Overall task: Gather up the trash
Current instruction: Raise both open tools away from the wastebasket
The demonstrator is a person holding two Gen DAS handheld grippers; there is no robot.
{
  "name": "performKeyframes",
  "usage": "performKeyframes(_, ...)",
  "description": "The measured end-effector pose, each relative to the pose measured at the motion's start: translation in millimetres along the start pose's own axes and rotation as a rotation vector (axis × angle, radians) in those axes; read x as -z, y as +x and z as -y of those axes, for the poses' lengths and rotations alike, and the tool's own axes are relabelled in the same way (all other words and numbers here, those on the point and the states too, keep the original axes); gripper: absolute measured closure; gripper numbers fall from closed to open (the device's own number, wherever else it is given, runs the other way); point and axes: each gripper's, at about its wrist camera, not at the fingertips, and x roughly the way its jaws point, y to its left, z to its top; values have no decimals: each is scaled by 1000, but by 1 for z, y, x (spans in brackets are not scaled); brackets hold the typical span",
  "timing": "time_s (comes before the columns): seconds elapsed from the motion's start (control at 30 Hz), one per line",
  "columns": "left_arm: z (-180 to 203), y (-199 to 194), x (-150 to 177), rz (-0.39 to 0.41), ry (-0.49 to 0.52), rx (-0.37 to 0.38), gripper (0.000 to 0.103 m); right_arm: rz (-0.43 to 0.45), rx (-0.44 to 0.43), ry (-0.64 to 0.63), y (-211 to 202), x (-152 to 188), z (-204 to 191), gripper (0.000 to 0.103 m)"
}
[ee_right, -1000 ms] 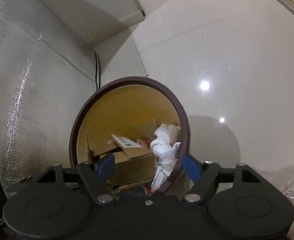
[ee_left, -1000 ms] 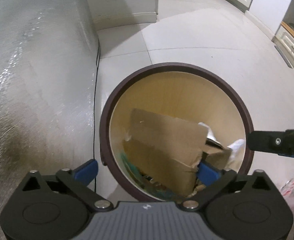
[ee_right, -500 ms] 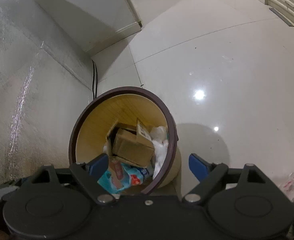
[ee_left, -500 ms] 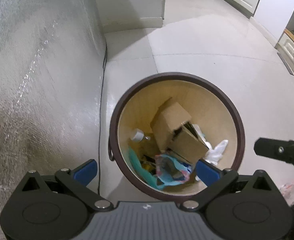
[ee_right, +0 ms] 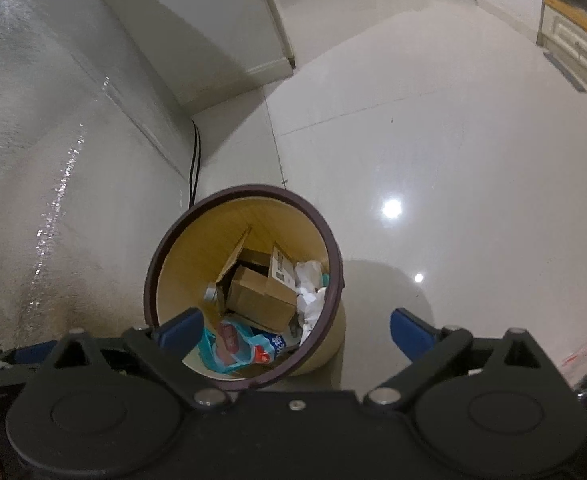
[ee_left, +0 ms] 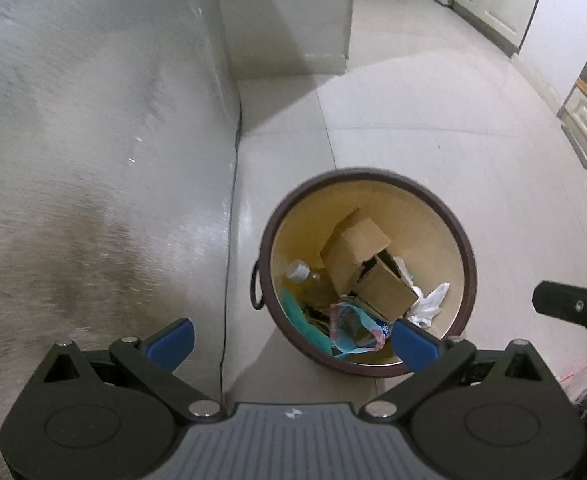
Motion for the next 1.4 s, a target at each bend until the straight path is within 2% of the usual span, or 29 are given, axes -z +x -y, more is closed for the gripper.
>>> performKeyframes(0.23, -7, -62, 7, 66, -28, -2, 0, 42, 23, -59, -53, 4, -7, 0)
performKeyframes(0.43, -11, -131, 15, 146, -33, 11, 0, 119, -17, -61, -118, 4, -11, 0)
performKeyframes(0.63, -9, -194, 21, 212, -8, 17, 0, 193, -18, -100, -183, 12, -22, 0)
performKeyframes(1.03, 0, -308, 39, 321, 23, 92, 0, 315, -3, -107, -301, 28, -38, 0)
performKeyframes(1.23, -9, -365, 51, 398, 40, 114, 0, 391, -10, -101, -364, 42, -49, 0)
performKeyframes(1.4, -29, -410, 61, 475, 32, 82, 0, 446, -31, -100, -409, 55, -65, 0)
